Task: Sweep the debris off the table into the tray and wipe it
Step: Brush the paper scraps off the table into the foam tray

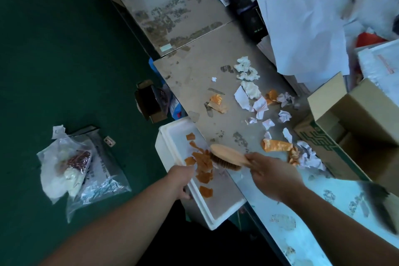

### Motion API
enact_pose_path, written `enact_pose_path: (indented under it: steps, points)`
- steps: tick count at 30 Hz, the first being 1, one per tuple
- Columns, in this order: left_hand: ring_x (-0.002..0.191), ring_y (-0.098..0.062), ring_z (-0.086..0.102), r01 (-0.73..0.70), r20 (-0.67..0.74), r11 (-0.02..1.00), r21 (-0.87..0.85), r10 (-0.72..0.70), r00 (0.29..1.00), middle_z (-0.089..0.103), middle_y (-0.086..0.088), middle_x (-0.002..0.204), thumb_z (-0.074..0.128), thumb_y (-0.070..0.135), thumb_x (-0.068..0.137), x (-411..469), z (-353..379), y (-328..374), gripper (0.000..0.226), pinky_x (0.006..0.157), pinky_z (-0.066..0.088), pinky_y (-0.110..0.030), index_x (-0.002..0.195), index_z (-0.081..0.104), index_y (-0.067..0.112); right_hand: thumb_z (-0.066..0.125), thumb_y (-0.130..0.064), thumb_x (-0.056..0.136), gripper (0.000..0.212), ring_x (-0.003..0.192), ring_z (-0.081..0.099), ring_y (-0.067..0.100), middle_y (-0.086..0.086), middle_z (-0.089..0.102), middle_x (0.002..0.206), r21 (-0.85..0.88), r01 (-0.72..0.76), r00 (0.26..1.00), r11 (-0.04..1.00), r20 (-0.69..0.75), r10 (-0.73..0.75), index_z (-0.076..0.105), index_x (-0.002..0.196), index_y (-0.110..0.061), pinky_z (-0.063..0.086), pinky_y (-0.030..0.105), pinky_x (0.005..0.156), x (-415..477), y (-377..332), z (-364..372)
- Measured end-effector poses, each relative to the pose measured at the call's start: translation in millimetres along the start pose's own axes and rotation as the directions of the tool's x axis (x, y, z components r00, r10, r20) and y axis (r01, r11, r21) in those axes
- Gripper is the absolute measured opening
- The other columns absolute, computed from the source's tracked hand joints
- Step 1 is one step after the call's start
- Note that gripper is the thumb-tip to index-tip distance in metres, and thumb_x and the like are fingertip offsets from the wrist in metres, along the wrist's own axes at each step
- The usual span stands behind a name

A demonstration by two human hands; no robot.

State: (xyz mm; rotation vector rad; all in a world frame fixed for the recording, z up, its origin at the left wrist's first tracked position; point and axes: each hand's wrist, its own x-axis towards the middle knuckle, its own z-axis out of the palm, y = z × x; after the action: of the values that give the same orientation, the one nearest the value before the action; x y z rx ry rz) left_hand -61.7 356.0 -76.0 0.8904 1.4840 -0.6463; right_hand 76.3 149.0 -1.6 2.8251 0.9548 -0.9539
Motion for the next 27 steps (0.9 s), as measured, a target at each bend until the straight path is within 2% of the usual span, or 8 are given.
enact_pose_path:
  steps: [3, 6, 10, 14, 19, 22, 25, 27]
  points:
    - [0.086, -0.036, 0.063, 0.007, 0.016, 0.999, -0.053, -0.006, 1.000, 0.060, -0.019, 0.091, 0.061, 0.018, 0.096, 7.1, 0.9, -2.1, 0.014, 0.088, 0.057, -0.061, 0.093, 0.057, 0.005, 0.049, -0.039, 0.099, 0.040, 0.060, 0.061, 0.005, -0.012, 0.066, 0.086, 0.042, 0.017, 0.999, 0.999, 0.031, -0.019, 0.047, 0.138, -0.049, 0.058, 0.027, 0.054, 0.6, -4.9, -3.5]
    - [0.098, -0.039, 0.065, 0.009, 0.034, 0.998, -0.066, -0.007, 0.999, 0.062, -0.020, 0.099, 0.064, 0.017, 0.094, 11.0, -0.1, -4.0, 0.015, 0.092, 0.055, -0.064, 0.096, 0.059, 0.004, 0.047, -0.036, 0.100, 0.037, 0.062, 0.064, 0.010, -0.010, 0.067, 0.083, 0.099, 0.022, 0.995, 0.995, -0.099, -0.012, 0.047, 0.136, -0.042, 0.060, 0.035, 0.059, 21.1, -4.3, -12.7]
    - [0.107, -0.043, 0.064, 0.000, 0.040, 1.000, -0.029, 0.002, 0.999, 0.063, -0.022, 0.117, 0.064, 0.023, 0.091, 18.1, -3.4, -3.6, 0.035, 0.087, 0.057, -0.066, 0.120, 0.058, 0.004, 0.045, -0.032, 0.101, 0.035, 0.076, 0.067, 0.027, 0.000, 0.070, 0.092, 0.121, 0.027, 0.960, 0.992, -0.280, 0.008, 0.045, 0.136, -0.033, 0.059, 0.043, 0.072, 57.4, -4.4, -33.2]
    - [0.111, -0.045, 0.063, 0.021, 0.040, 0.999, -0.029, -0.020, 0.999, 0.061, -0.025, 0.125, 0.062, 0.018, 0.092, 20.8, -7.8, -0.1, 0.038, 0.088, 0.057, -0.064, 0.126, 0.055, 0.002, 0.048, -0.027, 0.102, 0.030, 0.079, 0.066, 0.032, 0.006, 0.070, 0.096, 0.164, 0.042, 0.944, 0.986, -0.329, 0.015, 0.042, 0.131, -0.031, 0.058, 0.044, 0.070, 88.2, -9.4, -54.0]
    - [0.116, -0.048, 0.061, 0.032, 0.049, 0.999, -0.015, -0.031, 0.998, 0.058, -0.027, 0.133, 0.061, 0.020, 0.083, 22.5, -10.2, 3.8, 0.054, 0.084, 0.057, -0.067, 0.135, 0.054, 0.005, 0.049, -0.030, 0.102, 0.027, 0.082, 0.066, 0.033, 0.007, 0.068, 0.099, 0.111, 0.038, 0.954, 0.993, -0.300, -0.003, 0.042, 0.128, -0.030, 0.059, 0.051, 0.071, 109.8, -15.7, -61.7]
    - [0.118, -0.048, 0.061, 0.041, 0.051, 0.999, -0.022, -0.040, 0.998, 0.058, -0.027, 0.135, 0.064, 0.018, 0.079, 21.2, -11.5, 4.5, 0.061, 0.084, 0.056, -0.069, 0.138, 0.052, 0.006, 0.045, -0.032, 0.102, 0.034, 0.085, 0.065, 0.033, 0.006, 0.069, 0.103, 0.026, -0.005, 0.979, 1.000, -0.205, 0.010, 0.043, 0.135, -0.033, 0.057, 0.045, 0.075, 107.4, -17.0, -55.2]
    - [0.122, -0.048, 0.058, 0.049, 0.041, 0.999, -0.013, -0.048, 0.998, 0.053, -0.027, 0.139, 0.064, 0.015, 0.089, 25.4, -11.8, 3.3, 0.053, 0.090, 0.056, -0.066, 0.139, 0.049, 0.003, 0.042, -0.029, 0.099, 0.034, 0.073, 0.062, 0.023, 0.000, 0.068, 0.094, -0.026, -0.003, 0.995, 1.000, -0.098, 0.000, 0.046, 0.132, -0.037, 0.055, 0.037, 0.069, 90.2, -20.0, -46.4]
    - [0.116, -0.048, 0.061, 0.052, 0.037, 0.999, -0.009, -0.052, 0.998, 0.057, -0.028, 0.134, 0.061, 0.016, 0.088, 30.7, -10.5, 2.8, 0.049, 0.085, 0.057, -0.067, 0.135, 0.053, 0.002, 0.043, -0.028, 0.098, 0.034, 0.068, 0.063, 0.015, -0.003, 0.068, 0.091, -0.048, 0.034, 0.999, 0.998, -0.016, -0.035, 0.049, 0.130, -0.039, 0.058, 0.034, 0.065, 73.3, -21.2, -39.9]
